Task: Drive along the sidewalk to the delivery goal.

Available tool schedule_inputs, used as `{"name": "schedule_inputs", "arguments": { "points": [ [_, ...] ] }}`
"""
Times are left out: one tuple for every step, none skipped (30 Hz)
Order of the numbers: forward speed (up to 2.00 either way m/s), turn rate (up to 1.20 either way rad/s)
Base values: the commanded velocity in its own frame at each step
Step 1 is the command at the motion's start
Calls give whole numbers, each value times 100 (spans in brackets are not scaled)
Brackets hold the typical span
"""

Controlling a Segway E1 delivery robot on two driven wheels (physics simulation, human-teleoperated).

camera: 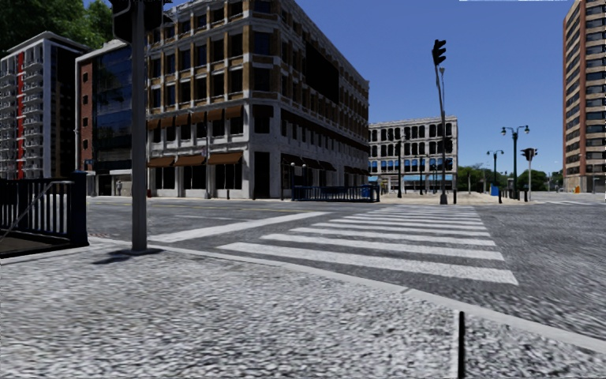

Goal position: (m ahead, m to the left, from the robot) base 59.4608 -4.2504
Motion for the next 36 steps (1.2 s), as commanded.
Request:
{"name": "schedule_inputs", "arguments": {
  "points": [
    [200,-26],
    [200,-28],
    [200,-28],
    [200,-31],
    [200,-32],
    [200,-32],
    [200,-32],
    [200,-32],
    [200,-32],
    [200,-32],
    [200,-32],
    [200,-32],
    [200,-32],
    [200,-32],
    [200,-32],
    [200,-32],
    [200,-32],
    [200,-32],
    [200,-32],
    [200,-32],
    [200,-32],
    [200,-32],
    [200,-32],
    [200,-32],
    [200,-32],
    [200,-32],
    [200,-32],
    [200,-32],
    [200,-32],
    [200,-32],
    [200,-32],
    [200,-32],
    [200,-32],
    [200,-32],
    [200,-32],
    [200,-32]
  ]
}}
